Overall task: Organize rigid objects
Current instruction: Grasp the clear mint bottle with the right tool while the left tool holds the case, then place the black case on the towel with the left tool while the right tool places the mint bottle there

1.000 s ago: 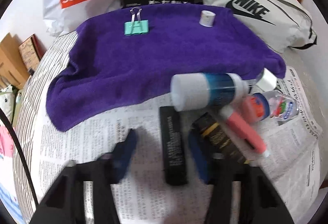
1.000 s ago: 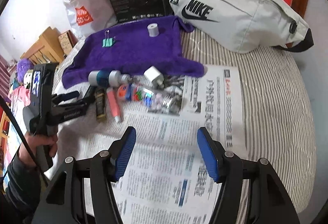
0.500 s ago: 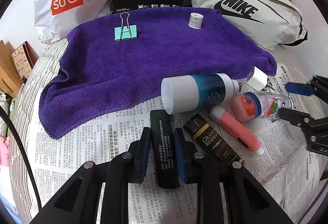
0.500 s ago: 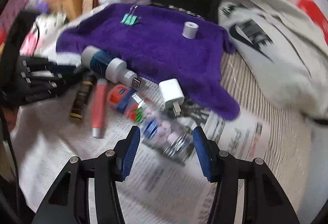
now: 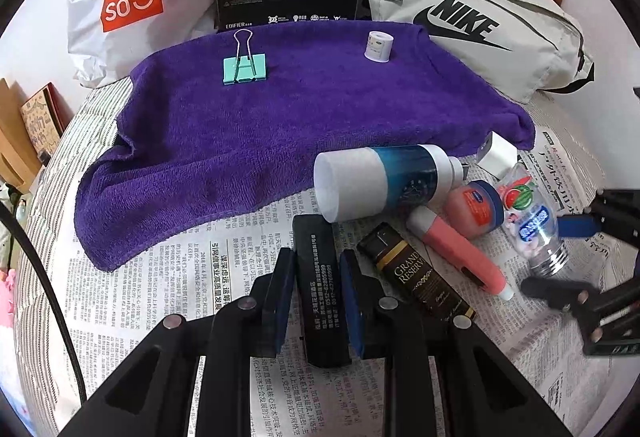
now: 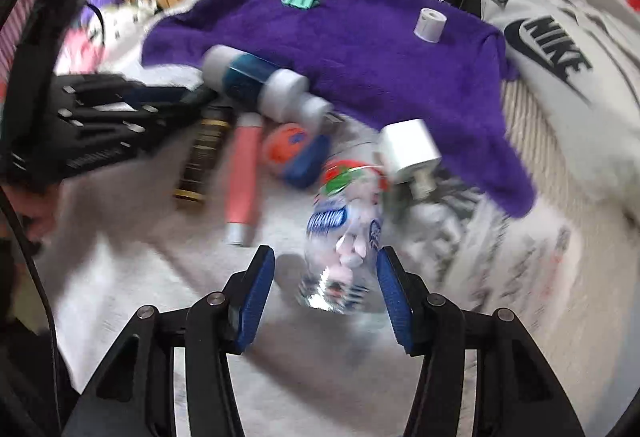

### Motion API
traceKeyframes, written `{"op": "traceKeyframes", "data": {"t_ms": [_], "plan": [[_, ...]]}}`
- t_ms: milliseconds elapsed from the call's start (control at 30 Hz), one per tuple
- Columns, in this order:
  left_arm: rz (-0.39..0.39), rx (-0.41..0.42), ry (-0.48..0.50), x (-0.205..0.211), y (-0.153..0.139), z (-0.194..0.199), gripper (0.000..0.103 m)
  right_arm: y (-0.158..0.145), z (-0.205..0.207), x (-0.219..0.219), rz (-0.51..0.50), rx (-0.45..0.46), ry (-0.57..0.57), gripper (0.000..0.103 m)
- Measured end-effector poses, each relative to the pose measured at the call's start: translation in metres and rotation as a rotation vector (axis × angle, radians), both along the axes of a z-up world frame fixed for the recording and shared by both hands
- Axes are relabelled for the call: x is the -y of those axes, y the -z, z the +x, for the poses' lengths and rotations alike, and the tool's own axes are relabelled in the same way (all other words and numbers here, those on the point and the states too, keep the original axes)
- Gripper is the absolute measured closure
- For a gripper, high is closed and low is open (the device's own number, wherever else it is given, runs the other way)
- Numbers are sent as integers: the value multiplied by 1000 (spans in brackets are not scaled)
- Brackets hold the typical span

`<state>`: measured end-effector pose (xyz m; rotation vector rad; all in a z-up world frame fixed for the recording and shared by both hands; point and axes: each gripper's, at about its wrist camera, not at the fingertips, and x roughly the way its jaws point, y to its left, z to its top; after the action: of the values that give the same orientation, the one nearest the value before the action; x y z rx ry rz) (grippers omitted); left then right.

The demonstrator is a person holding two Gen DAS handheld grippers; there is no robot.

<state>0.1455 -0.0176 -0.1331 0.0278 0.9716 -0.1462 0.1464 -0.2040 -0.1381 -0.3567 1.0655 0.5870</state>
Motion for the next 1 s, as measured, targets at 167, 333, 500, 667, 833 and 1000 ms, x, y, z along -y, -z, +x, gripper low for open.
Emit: {"op": "traceKeyframes", "data": {"t_ms": [167,333,500,667,833,1000], "plan": [[-20,-2,4,-4,-1,0,80,5,8,-4,2,-18,107,50],[-12,9,3,-3,-1,-2,80,6,27,0,49,-26,258,50],[23,17,3,3,-1,-4,80,8,24,-14,37,48,313,60],[27,2,7,3,-2,-4,80,5,20,-2,89,10,378,60],[28,21,-1,2,-1,-7,81,7,21,-9,52,35,390,60],[-33,-13,8,-11,-8,-9,82,-3,19,15,170,-26,423,61]]}}
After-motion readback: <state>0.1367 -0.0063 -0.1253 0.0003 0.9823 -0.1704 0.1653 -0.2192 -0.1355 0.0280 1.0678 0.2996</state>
